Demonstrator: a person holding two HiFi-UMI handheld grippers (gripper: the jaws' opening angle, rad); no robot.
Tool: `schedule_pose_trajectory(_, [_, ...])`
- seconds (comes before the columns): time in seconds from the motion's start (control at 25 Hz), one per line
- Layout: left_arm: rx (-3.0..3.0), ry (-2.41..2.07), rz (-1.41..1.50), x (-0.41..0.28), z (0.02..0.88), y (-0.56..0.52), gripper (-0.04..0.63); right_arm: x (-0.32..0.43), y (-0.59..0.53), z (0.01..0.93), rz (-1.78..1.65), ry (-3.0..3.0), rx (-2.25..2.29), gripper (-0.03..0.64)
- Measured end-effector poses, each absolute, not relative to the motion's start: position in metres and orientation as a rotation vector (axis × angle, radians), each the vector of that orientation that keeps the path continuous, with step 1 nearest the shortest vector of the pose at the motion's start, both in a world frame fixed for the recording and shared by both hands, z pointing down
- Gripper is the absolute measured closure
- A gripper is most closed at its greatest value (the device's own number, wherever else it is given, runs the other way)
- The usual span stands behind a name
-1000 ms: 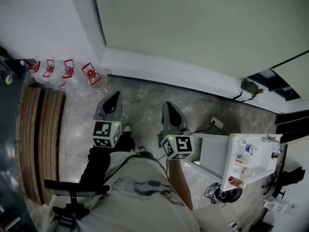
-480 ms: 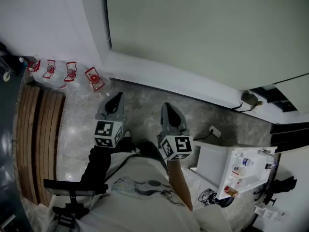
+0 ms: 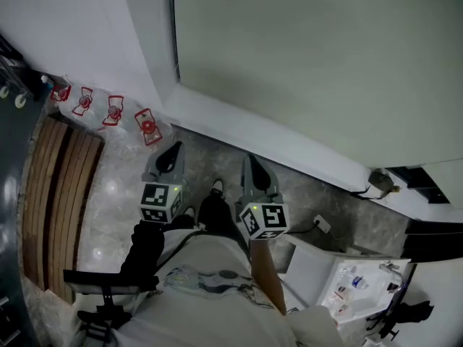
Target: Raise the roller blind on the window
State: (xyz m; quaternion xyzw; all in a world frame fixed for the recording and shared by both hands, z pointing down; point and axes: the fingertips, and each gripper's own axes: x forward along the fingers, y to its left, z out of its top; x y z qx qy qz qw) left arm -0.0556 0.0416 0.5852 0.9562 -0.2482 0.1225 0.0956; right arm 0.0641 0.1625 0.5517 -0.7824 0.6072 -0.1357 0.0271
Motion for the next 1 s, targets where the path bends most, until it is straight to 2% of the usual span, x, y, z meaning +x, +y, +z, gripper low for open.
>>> schedule_pose_trajectory(0.48, [2.956, -0.886, 0.296, 0.041, 0.55, -0.019, 0.598, 0.148, 0.081, 0.522, -0.329, 2.031, -2.215, 0.614])
schedule_pose_trajectory(1.0, [2.887, -0.914, 0.206, 0.05, 0.543, -0.104, 0.597, 0.119, -0.068, 0.489, -0.216, 2.403, -1.929, 0.614])
